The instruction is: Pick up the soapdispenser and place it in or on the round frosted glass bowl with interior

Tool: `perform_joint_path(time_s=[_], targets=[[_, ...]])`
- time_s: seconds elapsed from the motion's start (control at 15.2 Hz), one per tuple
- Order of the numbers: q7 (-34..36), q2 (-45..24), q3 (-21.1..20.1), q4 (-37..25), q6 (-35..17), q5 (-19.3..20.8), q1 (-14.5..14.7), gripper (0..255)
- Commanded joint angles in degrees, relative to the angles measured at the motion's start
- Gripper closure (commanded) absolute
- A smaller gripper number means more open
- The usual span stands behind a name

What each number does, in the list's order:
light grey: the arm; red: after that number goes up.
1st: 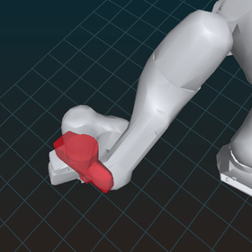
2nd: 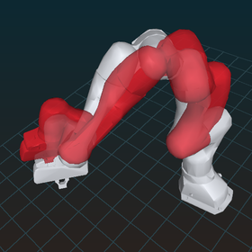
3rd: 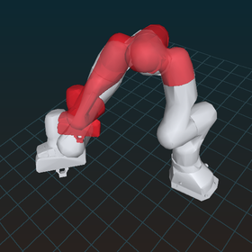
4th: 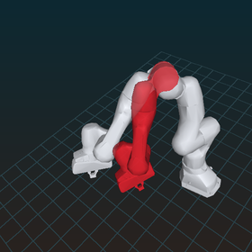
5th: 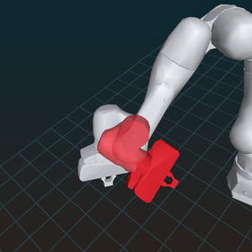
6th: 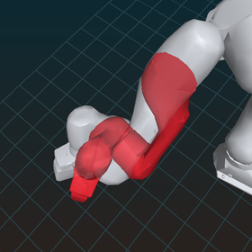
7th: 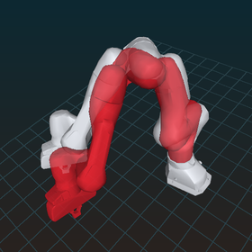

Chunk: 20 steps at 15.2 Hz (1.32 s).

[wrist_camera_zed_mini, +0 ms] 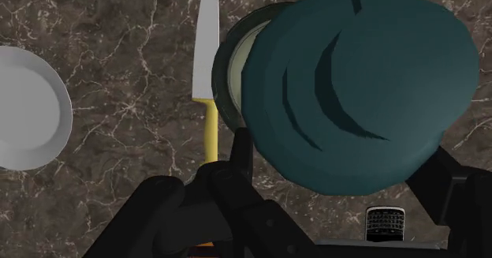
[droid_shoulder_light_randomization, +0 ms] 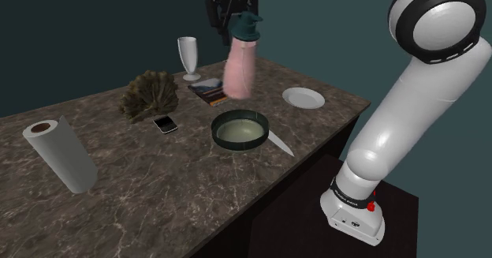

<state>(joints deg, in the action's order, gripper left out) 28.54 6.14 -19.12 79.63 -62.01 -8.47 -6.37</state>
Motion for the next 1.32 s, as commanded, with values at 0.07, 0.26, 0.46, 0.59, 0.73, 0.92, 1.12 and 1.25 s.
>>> perform_joint_path(time_s=[0.07, 0.26, 0.46, 0.59, 0.73, 0.92, 1.12, 1.25], targets=[[-1.0, 1.3, 0.4, 3.6, -2.2, -0.1, -0.2, 255], [-1.7, 2.7, 0.5, 7.6, -4.8, -0.3, -0.3, 255], [-2.2, 4.0, 0.6, 11.3, -7.4, -0.5, -0.3, 255], [-2.6, 4.7, 0.7, 13.7, -9.0, -0.6, -0.3, 255], [-2.9, 5.4, 0.7, 16.0, -10.6, -0.7, -0.3, 255], [-3.3, 6.2, 0.8, 19.2, -13.0, -0.8, -0.3, 255], [-3.7, 6.9, 0.7, 22.3, -15.4, -1.0, -0.2, 255], [-3.9, 7.3, 0.7, 24.0, -16.8, -1.1, -0.2, 255]])
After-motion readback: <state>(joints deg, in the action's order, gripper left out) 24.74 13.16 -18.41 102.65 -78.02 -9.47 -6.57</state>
